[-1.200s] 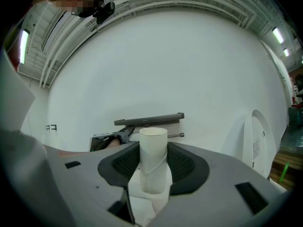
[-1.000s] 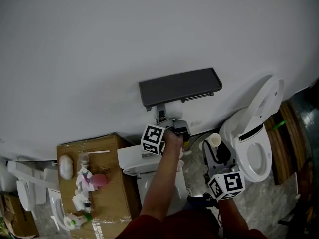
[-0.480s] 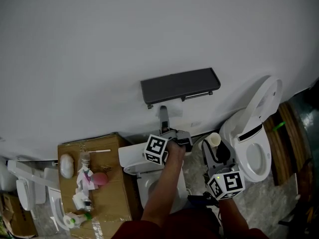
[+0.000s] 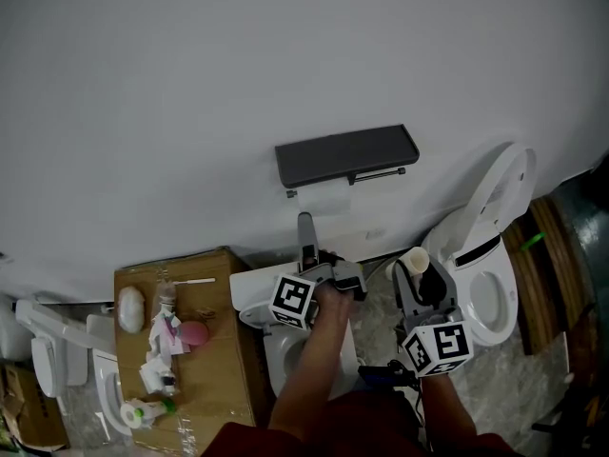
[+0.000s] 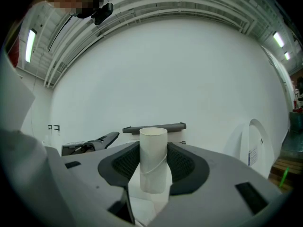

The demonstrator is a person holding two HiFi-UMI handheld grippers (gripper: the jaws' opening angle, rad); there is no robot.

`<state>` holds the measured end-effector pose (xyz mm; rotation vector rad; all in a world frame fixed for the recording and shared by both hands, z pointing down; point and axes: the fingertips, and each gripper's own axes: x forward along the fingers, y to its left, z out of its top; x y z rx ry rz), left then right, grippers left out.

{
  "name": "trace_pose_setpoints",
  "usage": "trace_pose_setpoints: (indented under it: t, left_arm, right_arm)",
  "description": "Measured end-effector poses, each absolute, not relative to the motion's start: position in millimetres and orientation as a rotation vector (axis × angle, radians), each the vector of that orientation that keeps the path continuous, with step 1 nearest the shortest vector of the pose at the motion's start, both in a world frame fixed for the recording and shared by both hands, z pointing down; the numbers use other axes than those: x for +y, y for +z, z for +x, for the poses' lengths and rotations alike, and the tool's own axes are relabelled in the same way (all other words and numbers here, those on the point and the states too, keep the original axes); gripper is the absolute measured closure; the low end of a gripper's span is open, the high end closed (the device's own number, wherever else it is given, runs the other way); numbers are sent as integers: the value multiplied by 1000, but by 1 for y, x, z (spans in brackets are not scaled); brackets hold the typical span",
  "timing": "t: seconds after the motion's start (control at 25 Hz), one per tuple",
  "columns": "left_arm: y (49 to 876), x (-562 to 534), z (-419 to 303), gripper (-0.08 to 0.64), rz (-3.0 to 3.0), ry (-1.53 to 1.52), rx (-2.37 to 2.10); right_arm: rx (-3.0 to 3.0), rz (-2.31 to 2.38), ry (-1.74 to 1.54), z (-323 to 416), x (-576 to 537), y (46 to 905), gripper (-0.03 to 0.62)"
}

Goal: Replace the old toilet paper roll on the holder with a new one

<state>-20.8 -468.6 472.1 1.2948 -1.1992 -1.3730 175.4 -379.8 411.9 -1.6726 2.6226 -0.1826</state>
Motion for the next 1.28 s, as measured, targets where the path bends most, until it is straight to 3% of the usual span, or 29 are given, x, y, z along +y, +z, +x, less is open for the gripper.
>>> trace_pose_setpoints:
  t: [0.32, 0.44, 0.6, 0.64, 1.0, 1.28]
  left_arm:
    - [453, -453, -21, 4, 1347, -1414, -1133]
    - [442, -446, -20, 184, 1352, -1448, -1110]
    - [446, -442, -20, 497, 1398, -1380, -1157]
    - [446, -441, -20, 539, 1403, -1376, -1157]
    - [410, -425, -8, 543, 1768, -1111, -1375]
    - [380, -392, 18, 543, 2248, -576, -1739]
  right_arm:
    - [2634, -1653, -158, 168, -368, 406, 407]
    - [2622, -1660, -162, 169, -365, 404, 407]
    - [2623, -1662, -153, 167, -363, 402, 407]
    - [2628, -1659, -147, 166, -362, 402, 407]
    - [2640, -1651, -126, 162, -361, 398, 407]
    - [2643, -1633, -110, 156, -357, 393, 407]
